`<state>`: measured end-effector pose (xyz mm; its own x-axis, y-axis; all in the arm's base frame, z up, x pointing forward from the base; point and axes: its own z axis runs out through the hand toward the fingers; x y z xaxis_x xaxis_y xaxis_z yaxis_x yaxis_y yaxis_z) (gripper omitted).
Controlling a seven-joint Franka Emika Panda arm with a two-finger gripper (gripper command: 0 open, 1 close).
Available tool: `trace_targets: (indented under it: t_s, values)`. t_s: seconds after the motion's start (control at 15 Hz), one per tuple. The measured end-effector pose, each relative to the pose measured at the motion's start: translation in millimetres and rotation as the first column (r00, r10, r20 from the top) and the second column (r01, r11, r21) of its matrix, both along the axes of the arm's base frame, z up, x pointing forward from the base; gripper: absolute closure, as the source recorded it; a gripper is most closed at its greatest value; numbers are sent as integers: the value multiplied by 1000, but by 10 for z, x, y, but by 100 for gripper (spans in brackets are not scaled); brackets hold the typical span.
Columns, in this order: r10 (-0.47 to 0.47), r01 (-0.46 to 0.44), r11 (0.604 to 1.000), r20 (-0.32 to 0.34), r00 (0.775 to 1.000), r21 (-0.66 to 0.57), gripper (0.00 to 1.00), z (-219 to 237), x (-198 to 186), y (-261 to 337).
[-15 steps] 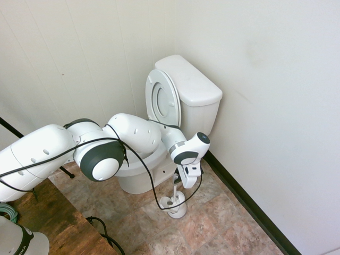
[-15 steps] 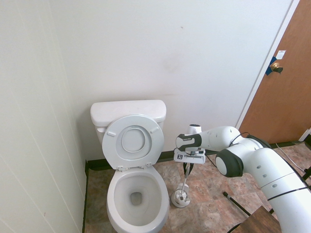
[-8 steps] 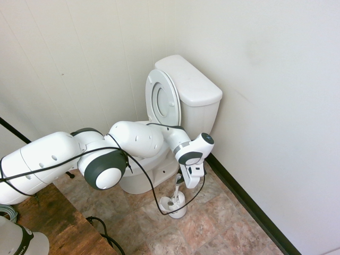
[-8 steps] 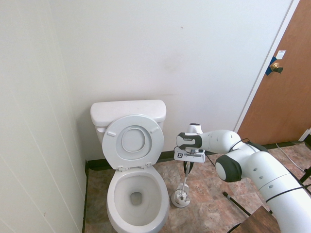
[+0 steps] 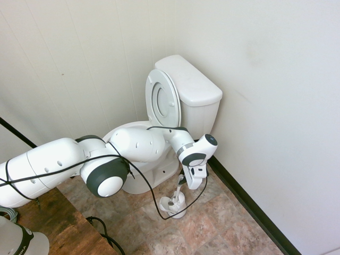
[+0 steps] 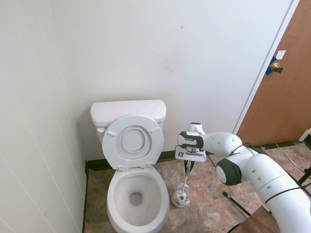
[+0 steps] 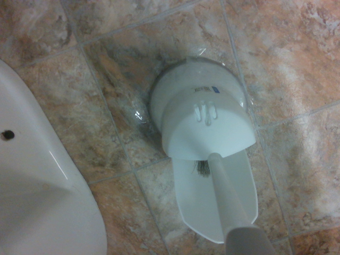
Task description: Clean the toilet
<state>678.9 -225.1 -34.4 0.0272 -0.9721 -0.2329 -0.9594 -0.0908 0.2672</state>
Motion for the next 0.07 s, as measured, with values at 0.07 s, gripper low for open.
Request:
trace_targets:
  t_s: [0.07]
  values:
    - [-7, 7, 1000, -2, 1000, -2, 100, -1, 1, 3]
